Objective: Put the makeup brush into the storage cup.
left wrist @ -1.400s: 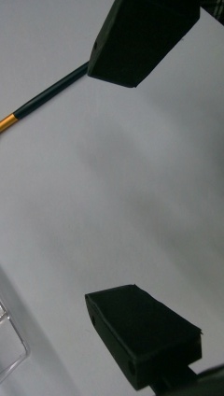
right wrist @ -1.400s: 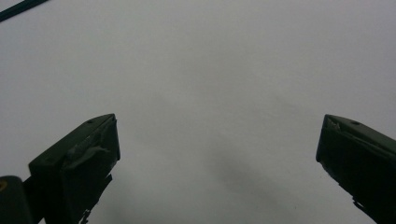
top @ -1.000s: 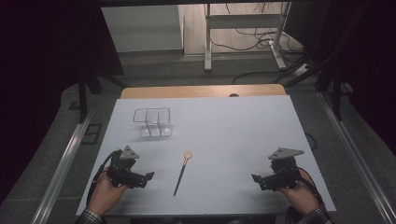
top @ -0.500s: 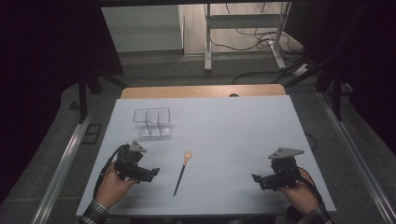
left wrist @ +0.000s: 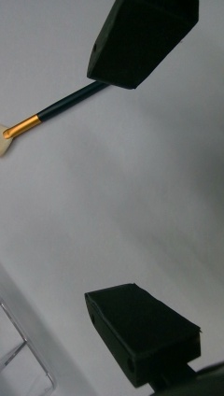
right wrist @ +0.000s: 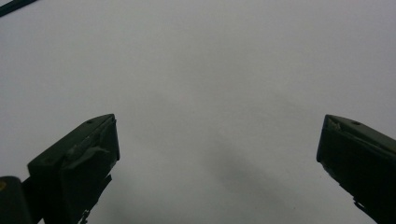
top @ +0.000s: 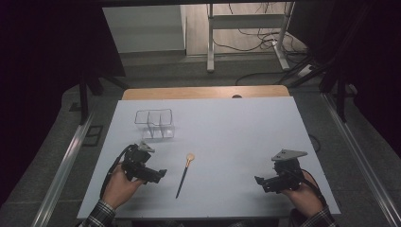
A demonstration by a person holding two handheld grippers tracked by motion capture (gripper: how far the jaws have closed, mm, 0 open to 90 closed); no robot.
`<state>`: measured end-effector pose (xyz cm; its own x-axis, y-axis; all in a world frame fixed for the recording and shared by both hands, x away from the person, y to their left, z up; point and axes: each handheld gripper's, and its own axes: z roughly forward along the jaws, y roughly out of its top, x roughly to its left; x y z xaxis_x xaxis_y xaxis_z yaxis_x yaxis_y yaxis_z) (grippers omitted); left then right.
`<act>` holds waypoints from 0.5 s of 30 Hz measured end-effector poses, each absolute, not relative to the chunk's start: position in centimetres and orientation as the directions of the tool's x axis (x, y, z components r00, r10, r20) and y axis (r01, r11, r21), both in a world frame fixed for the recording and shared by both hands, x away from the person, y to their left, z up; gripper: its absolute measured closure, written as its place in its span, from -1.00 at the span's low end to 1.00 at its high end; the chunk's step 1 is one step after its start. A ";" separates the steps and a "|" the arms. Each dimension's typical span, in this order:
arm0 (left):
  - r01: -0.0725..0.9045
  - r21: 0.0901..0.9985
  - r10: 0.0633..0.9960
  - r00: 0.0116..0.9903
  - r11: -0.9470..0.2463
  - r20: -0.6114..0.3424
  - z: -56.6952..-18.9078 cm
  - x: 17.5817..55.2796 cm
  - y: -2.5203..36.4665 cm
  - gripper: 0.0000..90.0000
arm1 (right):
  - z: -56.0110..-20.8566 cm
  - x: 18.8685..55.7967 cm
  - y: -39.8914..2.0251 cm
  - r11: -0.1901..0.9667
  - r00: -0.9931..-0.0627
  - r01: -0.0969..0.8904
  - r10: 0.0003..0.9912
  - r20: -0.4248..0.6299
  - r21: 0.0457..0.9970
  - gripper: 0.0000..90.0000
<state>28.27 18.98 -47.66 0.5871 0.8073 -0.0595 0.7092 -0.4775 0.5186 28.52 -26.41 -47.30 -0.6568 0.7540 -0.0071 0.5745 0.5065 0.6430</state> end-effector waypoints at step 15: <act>0.698 0.511 0.789 0.612 -0.502 -0.061 -47.2 29.3 16.5 -0.98 | -47.4 28.5 -26.3 0.517 -0.664 0.570 0.748 -0.013 0.638 -1.00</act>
